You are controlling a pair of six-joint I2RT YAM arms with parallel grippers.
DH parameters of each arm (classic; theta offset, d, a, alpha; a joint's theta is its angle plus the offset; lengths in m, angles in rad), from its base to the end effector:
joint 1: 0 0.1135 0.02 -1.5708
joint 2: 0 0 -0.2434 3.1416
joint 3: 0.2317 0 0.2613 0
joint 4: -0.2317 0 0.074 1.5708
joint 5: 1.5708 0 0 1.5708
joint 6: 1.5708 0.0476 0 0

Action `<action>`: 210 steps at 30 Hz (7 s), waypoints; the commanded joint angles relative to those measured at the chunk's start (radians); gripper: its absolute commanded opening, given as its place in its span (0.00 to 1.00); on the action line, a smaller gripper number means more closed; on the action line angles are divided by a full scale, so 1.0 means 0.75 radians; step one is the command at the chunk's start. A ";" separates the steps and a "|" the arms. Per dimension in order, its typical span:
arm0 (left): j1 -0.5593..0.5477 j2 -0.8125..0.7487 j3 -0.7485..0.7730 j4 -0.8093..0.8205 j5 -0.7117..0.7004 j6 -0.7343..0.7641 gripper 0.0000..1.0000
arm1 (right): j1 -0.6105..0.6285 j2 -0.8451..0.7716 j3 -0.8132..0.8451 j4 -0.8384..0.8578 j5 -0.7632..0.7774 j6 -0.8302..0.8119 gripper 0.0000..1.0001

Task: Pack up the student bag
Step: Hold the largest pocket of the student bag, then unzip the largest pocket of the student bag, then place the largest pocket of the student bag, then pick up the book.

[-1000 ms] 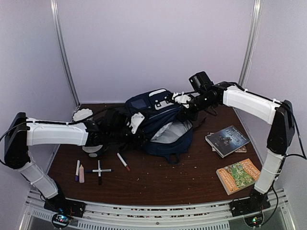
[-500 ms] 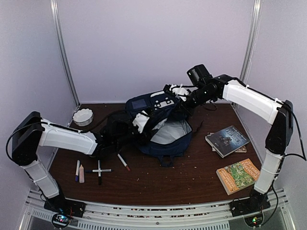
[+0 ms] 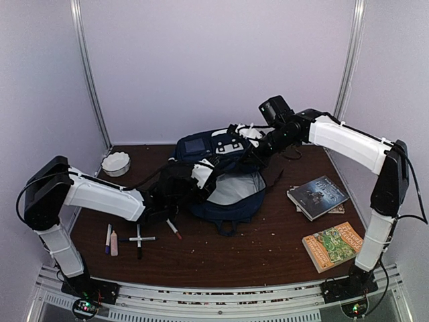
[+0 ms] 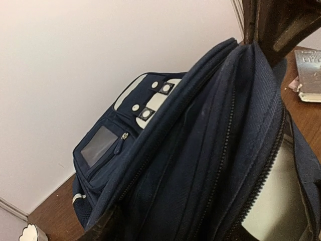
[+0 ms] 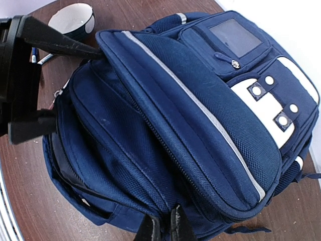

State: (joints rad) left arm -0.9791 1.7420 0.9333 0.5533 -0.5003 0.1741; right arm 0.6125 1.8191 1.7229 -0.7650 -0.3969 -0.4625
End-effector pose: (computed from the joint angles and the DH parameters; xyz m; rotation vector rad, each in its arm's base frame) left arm 0.2379 -0.3130 0.1816 0.6691 1.6666 -0.1189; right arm 0.3294 0.2540 0.2953 -1.3878 1.9778 0.5500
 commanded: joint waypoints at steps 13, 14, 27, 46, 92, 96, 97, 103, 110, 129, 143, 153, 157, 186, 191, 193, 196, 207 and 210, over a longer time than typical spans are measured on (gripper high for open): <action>0.009 0.001 -0.054 0.189 -0.187 -0.109 0.00 | -0.005 -0.140 -0.319 0.096 -0.413 -0.098 0.56; 0.009 -0.001 -0.058 0.222 -0.186 -0.109 0.00 | 0.003 -0.142 -0.336 0.137 -0.406 -0.074 0.59; 0.005 -0.028 -0.021 0.254 -0.086 -0.188 0.00 | 0.065 0.011 -0.234 0.324 -0.229 0.032 0.64; 0.052 -0.492 -0.081 -0.596 0.404 -0.598 0.68 | 0.044 -0.050 -0.362 0.463 -0.218 0.063 0.02; 0.333 -0.281 -0.037 -0.983 0.712 -0.395 0.00 | -0.084 -0.055 -0.504 0.515 -0.344 0.068 0.03; 0.360 -0.265 -0.025 -1.022 0.636 -0.414 0.00 | -0.094 -0.050 -0.512 0.516 -0.325 0.057 0.02; 0.373 -0.252 -0.013 -1.034 0.622 -0.423 0.00 | -0.097 -0.054 -0.515 0.521 -0.322 0.055 0.02; 0.441 -0.161 0.068 -1.096 0.565 -0.456 0.00 | -0.122 -0.097 -0.567 0.582 -0.311 0.066 0.00; 0.483 -0.095 0.128 -1.117 0.512 -0.513 0.00 | -0.131 -0.099 -0.569 0.587 -0.323 0.075 0.00; 0.510 -0.341 0.186 -1.250 0.635 -0.421 0.42 | -0.186 -0.169 -0.423 0.327 -0.356 0.095 0.47; 0.452 -0.415 0.349 -1.058 0.859 -0.357 0.64 | -0.616 -0.616 -0.756 0.110 0.090 0.197 0.66; 0.330 0.035 0.691 -0.887 0.939 -0.510 0.62 | -0.946 -0.560 -0.906 0.081 0.293 0.281 0.77; 0.283 0.130 0.779 -0.873 1.017 -0.517 0.62 | -0.957 -0.521 -0.922 0.100 0.408 0.263 0.80; 0.158 0.421 1.061 -1.090 1.195 -0.574 0.58 | -1.117 0.165 -0.307 -0.305 0.230 0.097 0.95; 0.157 0.429 1.077 -1.087 1.196 -0.579 0.58 | -1.117 0.259 -0.215 -0.384 0.183 0.109 0.95; 0.155 0.445 1.097 -1.077 1.205 -0.617 0.59 | -1.117 0.277 -0.196 -0.389 0.177 0.114 0.95; 0.147 0.493 1.138 -1.053 1.222 -0.711 0.61 | -1.117 0.296 -0.166 -0.392 0.200 0.125 0.95; 0.129 0.904 1.615 -1.233 1.461 -0.800 0.71 | -1.117 0.329 -0.145 -0.387 0.225 0.135 0.97; 0.125 0.954 1.655 -1.243 1.479 -0.809 0.71 | -1.110 0.325 -0.148 -0.417 0.181 0.112 0.92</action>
State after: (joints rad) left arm -0.8768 2.4126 2.1220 -0.3378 0.5224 -0.4026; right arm -0.2211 2.0506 1.5929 -1.0397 -0.2337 -0.3653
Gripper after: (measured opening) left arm 0.707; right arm 0.941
